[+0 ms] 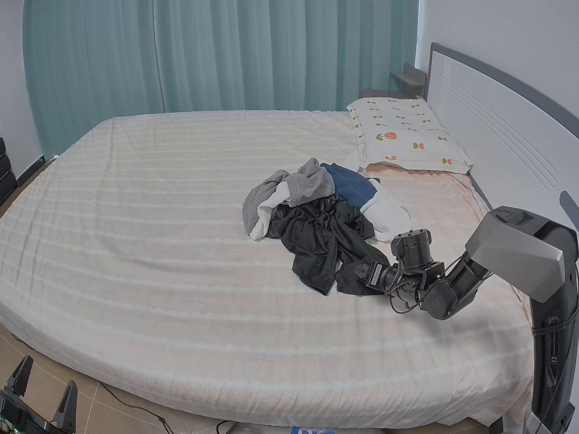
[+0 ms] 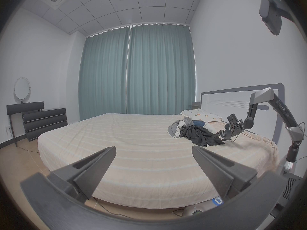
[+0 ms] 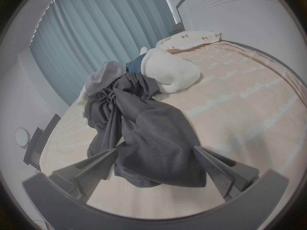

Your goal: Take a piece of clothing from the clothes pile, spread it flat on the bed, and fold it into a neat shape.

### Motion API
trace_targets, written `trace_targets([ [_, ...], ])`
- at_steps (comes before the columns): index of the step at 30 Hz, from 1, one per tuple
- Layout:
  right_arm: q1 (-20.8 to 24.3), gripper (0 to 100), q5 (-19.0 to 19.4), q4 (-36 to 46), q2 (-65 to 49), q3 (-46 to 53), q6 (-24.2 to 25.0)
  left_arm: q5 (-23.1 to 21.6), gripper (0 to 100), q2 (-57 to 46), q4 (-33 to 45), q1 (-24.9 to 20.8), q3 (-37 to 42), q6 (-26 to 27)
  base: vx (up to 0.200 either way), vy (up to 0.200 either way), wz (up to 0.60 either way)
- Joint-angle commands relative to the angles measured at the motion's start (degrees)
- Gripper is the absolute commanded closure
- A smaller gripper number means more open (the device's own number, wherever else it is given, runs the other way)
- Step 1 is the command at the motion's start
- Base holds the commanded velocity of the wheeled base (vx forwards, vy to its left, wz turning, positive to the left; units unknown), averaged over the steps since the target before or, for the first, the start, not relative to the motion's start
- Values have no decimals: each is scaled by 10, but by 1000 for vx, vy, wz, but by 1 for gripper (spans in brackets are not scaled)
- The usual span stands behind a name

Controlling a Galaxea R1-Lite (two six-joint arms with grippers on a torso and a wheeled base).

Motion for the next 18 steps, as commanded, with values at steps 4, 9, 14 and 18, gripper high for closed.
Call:
trace_targets([
  [4, 1, 0, -8, -4, 29, -16, -1, 0, 0, -10, 0, 0, 10, 0, 0, 0, 0],
  [9, 8, 0, -11, -4, 38, -22, 0, 0, 0, -10, 0, 0, 10, 0, 0, 0, 0],
  [14, 11, 100, -11, -6, 40, -23, 1, 0, 0, -10, 0, 0, 10, 0, 0, 0, 0],
  [18, 11, 100, -10, -37, 35, -13, 3, 0, 0, -10, 0, 0, 10, 0, 0, 0, 0],
])
